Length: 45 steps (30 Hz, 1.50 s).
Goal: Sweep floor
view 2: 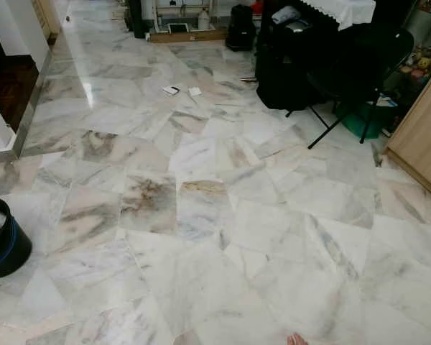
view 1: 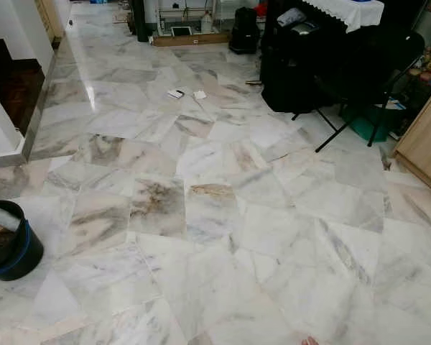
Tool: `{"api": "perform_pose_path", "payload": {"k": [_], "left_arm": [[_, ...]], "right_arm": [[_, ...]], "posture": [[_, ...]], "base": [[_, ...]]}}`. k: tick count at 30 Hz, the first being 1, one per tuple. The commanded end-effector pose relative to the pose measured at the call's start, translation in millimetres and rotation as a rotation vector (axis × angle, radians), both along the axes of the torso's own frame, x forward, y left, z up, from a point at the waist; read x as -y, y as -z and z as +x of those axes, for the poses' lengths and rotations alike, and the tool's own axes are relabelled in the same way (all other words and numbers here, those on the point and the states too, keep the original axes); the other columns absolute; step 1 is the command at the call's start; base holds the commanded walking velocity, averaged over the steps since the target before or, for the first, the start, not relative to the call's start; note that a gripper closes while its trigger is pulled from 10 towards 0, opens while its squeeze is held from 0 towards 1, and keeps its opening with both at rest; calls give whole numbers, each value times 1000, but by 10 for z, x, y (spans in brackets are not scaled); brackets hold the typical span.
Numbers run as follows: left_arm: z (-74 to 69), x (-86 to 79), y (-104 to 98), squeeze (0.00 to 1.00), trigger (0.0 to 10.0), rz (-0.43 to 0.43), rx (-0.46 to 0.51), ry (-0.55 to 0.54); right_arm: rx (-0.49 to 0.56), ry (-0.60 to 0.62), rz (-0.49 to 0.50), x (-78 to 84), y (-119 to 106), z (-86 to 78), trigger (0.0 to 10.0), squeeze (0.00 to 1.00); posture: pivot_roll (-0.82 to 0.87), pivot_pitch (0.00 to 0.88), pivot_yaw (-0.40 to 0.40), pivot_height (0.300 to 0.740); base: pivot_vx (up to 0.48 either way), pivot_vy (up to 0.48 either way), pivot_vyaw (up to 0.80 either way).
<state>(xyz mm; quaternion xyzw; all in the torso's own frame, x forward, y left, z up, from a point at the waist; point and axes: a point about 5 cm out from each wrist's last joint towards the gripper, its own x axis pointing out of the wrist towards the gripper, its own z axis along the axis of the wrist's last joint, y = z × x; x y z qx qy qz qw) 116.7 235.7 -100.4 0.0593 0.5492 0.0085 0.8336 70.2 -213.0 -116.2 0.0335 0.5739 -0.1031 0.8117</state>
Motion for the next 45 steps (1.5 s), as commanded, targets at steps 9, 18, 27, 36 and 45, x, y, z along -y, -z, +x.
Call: {"api": "perform_pose_path", "payload": {"k": [9, 18, 27, 36, 45], "left_arm": [[201, 237, -37, 0, 10000, -43, 132, 79], [234, 158, -65, 0, 10000, 4, 157, 62], [273, 177, -78, 0, 10000, 0, 175, 66], [276, 176, -81, 0, 10000, 22, 181, 88], [438, 46, -175, 0, 10000, 47, 252, -10]], "right_arm": [[257, -48, 133, -98, -217, 794, 10000, 0], [255, -38, 118, -89, -219, 802, 10000, 0], [259, -37, 114, -87, -217, 794, 10000, 0], [268, -12, 123, -69, -223, 802, 10000, 0], [253, 51, 111, -113, -177, 697, 10000, 0]], "posture": [[273, 26, -202, 740], [254, 63, -198, 740], [248, 84, -193, 740], [240, 90, -182, 740], [213, 74, -114, 740]], "base": [[0, 0, 0], [0, 0, 0], [0, 0, 0], [0, 0, 0], [0, 0, 0]]}}
